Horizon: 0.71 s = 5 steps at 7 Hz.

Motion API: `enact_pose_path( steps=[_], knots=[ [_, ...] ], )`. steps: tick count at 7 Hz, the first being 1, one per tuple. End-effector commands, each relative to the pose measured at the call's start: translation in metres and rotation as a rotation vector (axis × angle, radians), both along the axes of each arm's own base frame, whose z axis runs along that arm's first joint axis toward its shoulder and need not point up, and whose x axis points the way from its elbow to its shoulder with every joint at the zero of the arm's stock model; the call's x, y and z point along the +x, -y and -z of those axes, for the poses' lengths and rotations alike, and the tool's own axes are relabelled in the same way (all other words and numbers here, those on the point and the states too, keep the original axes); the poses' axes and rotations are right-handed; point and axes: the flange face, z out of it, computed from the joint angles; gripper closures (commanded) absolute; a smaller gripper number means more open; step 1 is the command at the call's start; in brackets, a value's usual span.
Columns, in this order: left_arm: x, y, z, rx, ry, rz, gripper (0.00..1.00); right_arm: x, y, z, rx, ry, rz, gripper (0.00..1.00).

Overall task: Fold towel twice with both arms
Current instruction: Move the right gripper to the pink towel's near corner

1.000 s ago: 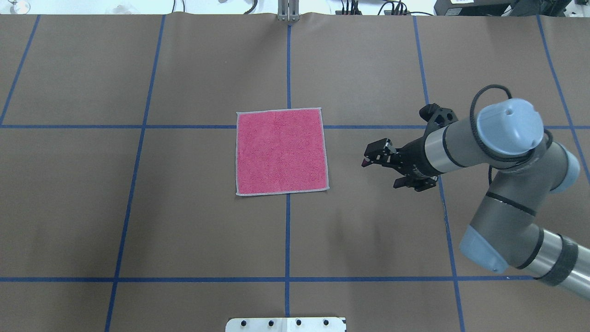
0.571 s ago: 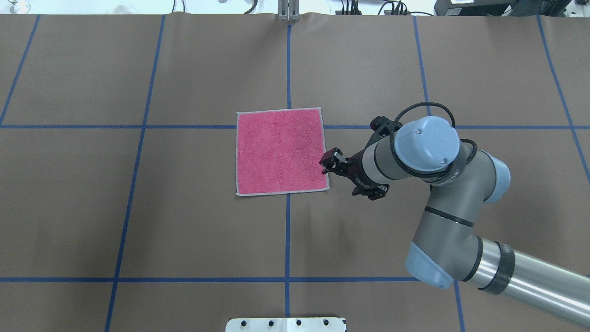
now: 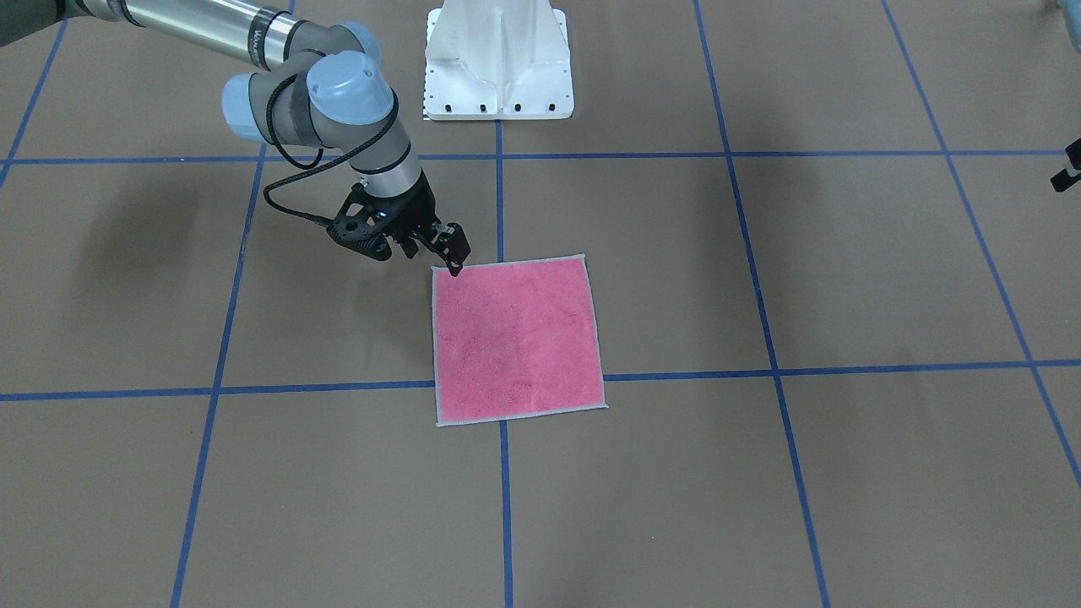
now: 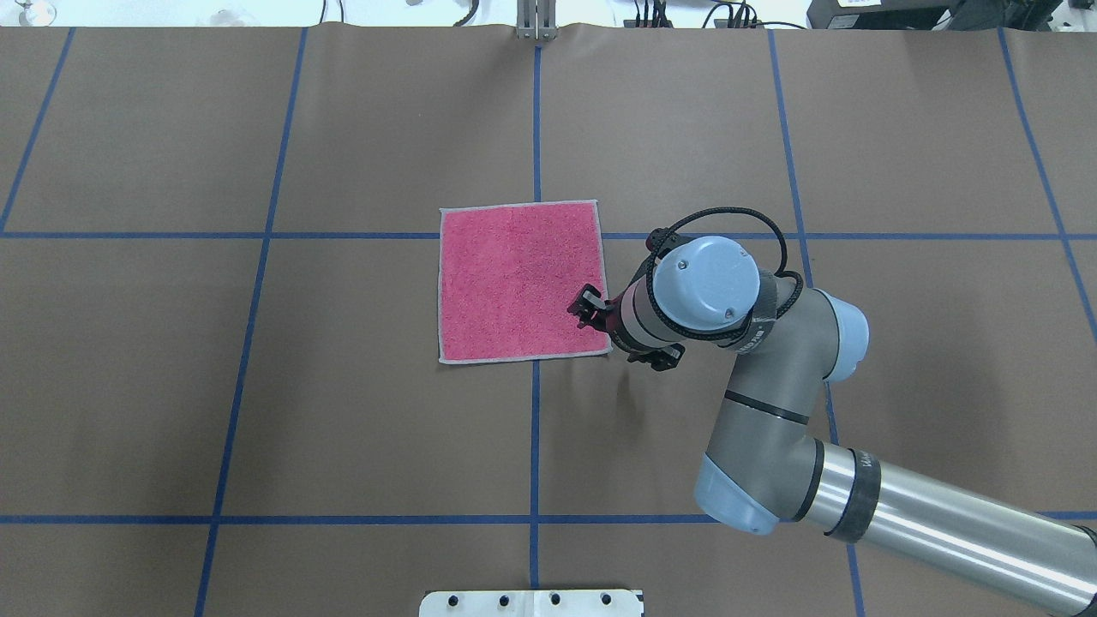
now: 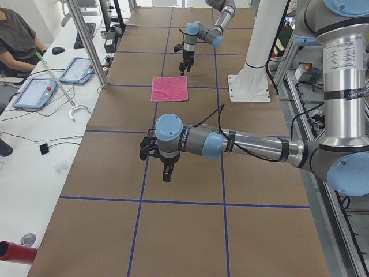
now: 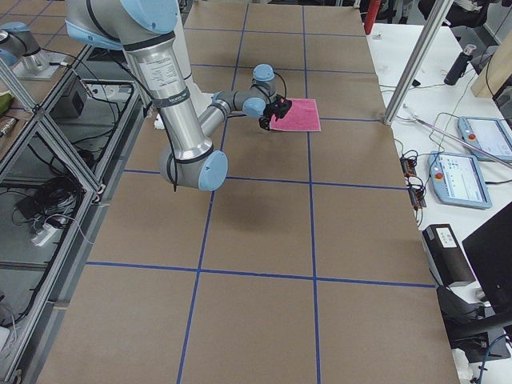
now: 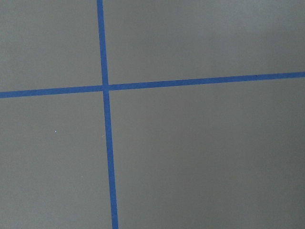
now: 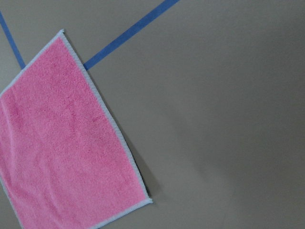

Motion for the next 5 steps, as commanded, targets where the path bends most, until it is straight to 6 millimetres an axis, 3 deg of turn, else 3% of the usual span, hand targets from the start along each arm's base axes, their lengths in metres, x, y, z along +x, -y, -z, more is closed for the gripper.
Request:
enact_pose_path(
  steps=[1,2,5],
  knots=[
    [0.001,-0.001,-0.001,-0.003,-0.004,-0.002,0.00,-0.011,0.000,0.005,0.016,-0.002,-0.010,0.20],
    [0.001,-0.001,-0.001,-0.003,-0.004,-0.002,0.00,-0.013,0.001,-0.001,0.011,-0.013,-0.010,0.30],
    [0.001,-0.001,-0.001,-0.004,-0.002,-0.001,0.00,-0.022,-0.008,-0.002,0.031,-0.026,-0.025,0.40]
  ],
)
